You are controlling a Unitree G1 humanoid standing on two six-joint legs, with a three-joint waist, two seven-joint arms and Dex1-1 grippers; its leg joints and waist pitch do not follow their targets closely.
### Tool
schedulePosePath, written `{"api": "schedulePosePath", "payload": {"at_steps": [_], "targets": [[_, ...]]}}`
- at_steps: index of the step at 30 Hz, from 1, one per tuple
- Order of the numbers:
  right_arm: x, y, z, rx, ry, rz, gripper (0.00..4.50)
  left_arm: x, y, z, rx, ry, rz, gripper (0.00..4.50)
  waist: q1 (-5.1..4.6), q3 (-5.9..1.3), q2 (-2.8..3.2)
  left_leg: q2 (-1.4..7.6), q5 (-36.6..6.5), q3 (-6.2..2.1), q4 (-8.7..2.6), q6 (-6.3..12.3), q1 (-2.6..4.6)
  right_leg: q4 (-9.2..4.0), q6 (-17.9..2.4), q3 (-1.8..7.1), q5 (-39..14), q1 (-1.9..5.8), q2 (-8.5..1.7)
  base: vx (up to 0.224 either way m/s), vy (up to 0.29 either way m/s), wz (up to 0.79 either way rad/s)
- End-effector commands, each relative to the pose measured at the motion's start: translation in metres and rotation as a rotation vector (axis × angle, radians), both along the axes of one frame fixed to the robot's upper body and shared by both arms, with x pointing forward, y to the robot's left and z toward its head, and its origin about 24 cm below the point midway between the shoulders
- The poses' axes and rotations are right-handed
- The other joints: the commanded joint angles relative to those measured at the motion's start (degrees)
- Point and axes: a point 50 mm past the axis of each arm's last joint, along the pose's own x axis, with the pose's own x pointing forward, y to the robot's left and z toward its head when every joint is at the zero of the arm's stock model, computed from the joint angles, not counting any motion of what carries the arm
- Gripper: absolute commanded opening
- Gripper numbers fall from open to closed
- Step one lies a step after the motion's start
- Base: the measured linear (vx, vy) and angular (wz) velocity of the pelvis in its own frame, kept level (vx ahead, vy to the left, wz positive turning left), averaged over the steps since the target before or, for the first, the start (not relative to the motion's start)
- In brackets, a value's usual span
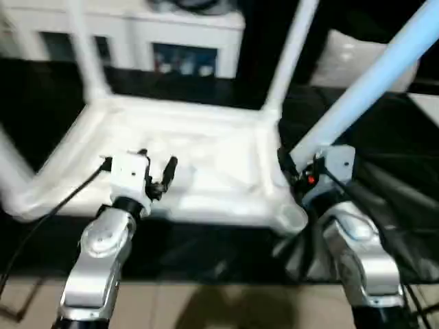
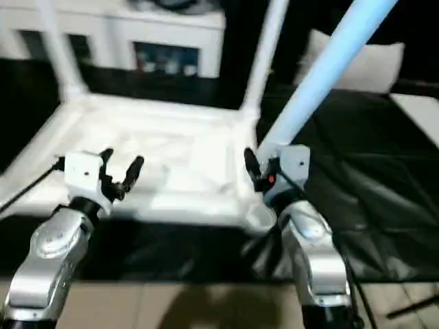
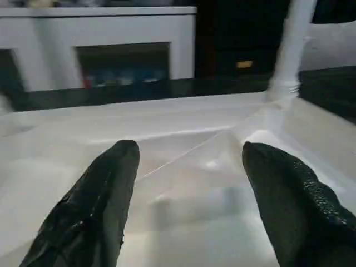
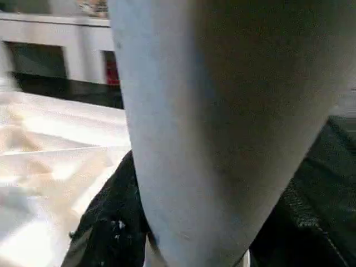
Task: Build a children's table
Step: Move to table
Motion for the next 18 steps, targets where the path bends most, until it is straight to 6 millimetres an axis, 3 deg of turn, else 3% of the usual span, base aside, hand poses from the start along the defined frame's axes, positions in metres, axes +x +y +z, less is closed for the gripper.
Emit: {"api": "schedulePosePath", "payload": {"at_steps": [1,2,3,4,5,6,7,8,9,10,11,12,13,14,15,16,18], "targets": [[0.000,-0.007,0.003,-0.002,-0.015,-0.022,1.90,-0.001,-0.008,0.001,-0.011,-0.006,-0.035,3.33,2.88,-4.01,-0.12,0.11,1.8,-0.79,5.75,8.12,-6.87,-7.62,-22.1,11.31,-0.3,13.02,-10.27,0.232,-0.031,0.03],[0.000,-0.006,0.003,-0.006,-0.012,-0.014,1.90,-0.001,-0.009,0.001,-0.015,-0.005,-0.039,3.33,3.19,-3.35,0.18,1.95,5.7,-2.22,7.79,1.20,-9.55,-6.21,-27.3,9.00,7.9,13.54,-9.57,0.232,-0.031,0.03],[0.001,-0.006,0.003,-0.010,-0.011,-0.008,1.90,-0.001,-0.009,0.001,-0.017,-0.004,-0.042,3.33,3.33,-2.44,1.04,3.37,7.6,-2.87,7.67,-3.03,-9.64,-6.93,-28.2,6.59,10.5,12.26,-9.46,0.190,-0.014,-0.15],[0.001,-0.006,0.003,-0.014,-0.009,-0.002,1.90,-0.001,-0.010,0.000,-0.030,0.000,-0.040,3.33,3.34,-1.58,1.97,4.66,11.5,-2.76,4.89,-3.38,-8.45,-8.43,-27.2,3.27,6.3,9.92,-8.50,0.142,-0.006,-0.12],[0.001,-0.006,0.003,-0.015,-0.009,-0.001,1.90,-0.001,-0.010,0.000,-0.032,0.000,-0.041,3.33,3.37,-1.22,3.14,5.77,15.0,-2.77,1.52,-2.41,-7.94,-8.47,-24.9,1.27,2.7,8.69,-6.93,0.142,-0.006,-0.12],[0.002,-0.007,0.003,-0.017,-0.008,0.001,1.90,-0.001,-0.010,0.000,-0.035,0.001,-0.045,3.33,3.21,-1.21,4.27,6.43,18.0,-2.53,-2.17,-0.68,-7.70,-8.07,-21.7,-0.35,-0.5,8.77,-4.46,0.132,0.041,0.06],[0.003,-0.009,0.002,-0.031,0.004,-0.001,1.90,-0.002,-0.012,-0.001,-0.040,0.005,-0.084,3.33,-0.03,-2.75,6.71,12.22,25.1,-6.18,-5.02,4.75,-2.96,-0.11,-8.3,-2.11,1.2,4.22,2.61,0.130,0.077,0.08],[0.003,-0.009,0.002,-0.031,0.004,-0.001,1.90,-0.002,-0.012,-0.001,-0.040,0.005,-0.084,3.33,0.43,-3.33,6.81,13.33,34.4,-7.42,-3.74,6.96,-0.93,0.59,-5.9,-0.95,2.7,2.55,1.10,0.130,0.077,0.08],[0.003,-0.012,0.003,-0.027,0.004,-0.001,1.90,-0.002,-0.014,-0.001,-0.031,0.009,-0.127,3.33,1.03,-3.22,6.71,13.09,45.0,-7.33,-2.76,8.69,-1.11,-0.19,-3.9,0.22,6.1,2.14,0.05,0.120,0.059,0.05],[0.003,-0.014,0.003,-0.022,0.000,-0.005,1.90,-0.003,-0.015,-0.002,-0.025,0.019,-0.151,3.33,1.19,-3.55,6.33,12.47,55.7,-7.05,-1.84,9.07,-1.33,-0.78,-2.5,1.03,10.7,2.03,-0.86,0.073,0.039,0.10],[0.003,-0.015,0.004,-0.019,-0.002,-0.007,1.90,-0.003,-0.015,-0.003,-0.021,0.025,-0.166,3.33,1.97,-3.25,4.64,8.08,55.7,-3.61,-1.27,5.53,-3.33,-3.28,-2.4,2.11,17.3,3.54,-1.46,0.073,0.039,0.10],[0.003,-0.016,0.004,-0.017,-0.004,-0.010,1.90,-0.003,-0.015,-0.003,-0.019,0.031,-0.175,3.33,2.38,-3.14,4.42,6.93,49.3,-2.58,-1.75,4.20,-4.37,-3.34,-3.1,2.24,18.7,4.72,-1.44,0.000,0.000,0.00],[0.004,-0.017,0.005,-0.015,-0.007,-0.015,1.90,-0.003,-0.013,-0.004,-0.003,0.037,-0.182,3.33,3.39,-2.97,3.87,6.22,29.8,-0.97,-3.34,1.90,-6.45,-3.45,-5.0,2.95,21.0,6.91,-2.23,0.000,0.000,0.00],[0.004,-0.017,0.005,-0.015,-0.007,-0.015,1.90,-0.003,-0.013,-0.004,-0.003,0.037,-0.182,3.33,3.39,-2.97,3.87,6.22,29.8,-0.97,-3.34,1.90,-6.45,-3.45,-5.0,2.95,21.0,6.91,-2.23,0.000,0.000,0.00],[0.003,-0.017,0.005,-0.015,-0.006,-0.016,1.90,-0.003,-0.012,-0.004,0.004,0.039,-0.184,3.33,3.36,-2.44,3.86,6.89,17.2,-0.86,-4.65,0.84,-6.37,-4.33,-6.8,2.91,15.5,7.01,-2.55,-0.052,-0.042,-0.03],[0.003,-0.017,0.004,-0.021,-0.002,-0.006,1.90,-0.003,-0.012,-0.003,0.006,0.034,-0.206,3.33,3.09,-1.66,4.18,7.69,4.6,-0.78,-5.98,-0.47,-5.94,-5.25,-9.2,2.93,4.6,6.90,-2.71,-0.058,-0.047,0.00],[0.003,-0.015,0.003,-0.037,0.011,0.014,1.90,-0.003,-0.014,0.000,0.008,0.012,-0.267,3.33,2.90,-1.39,4.24,8.22,-1.1,-0.44,-6.59,-0.80,-5.60,-5.91,-10.2,3.01,-3.6,6.46,-2.64,-0.064,-0.049,0.01]]}}
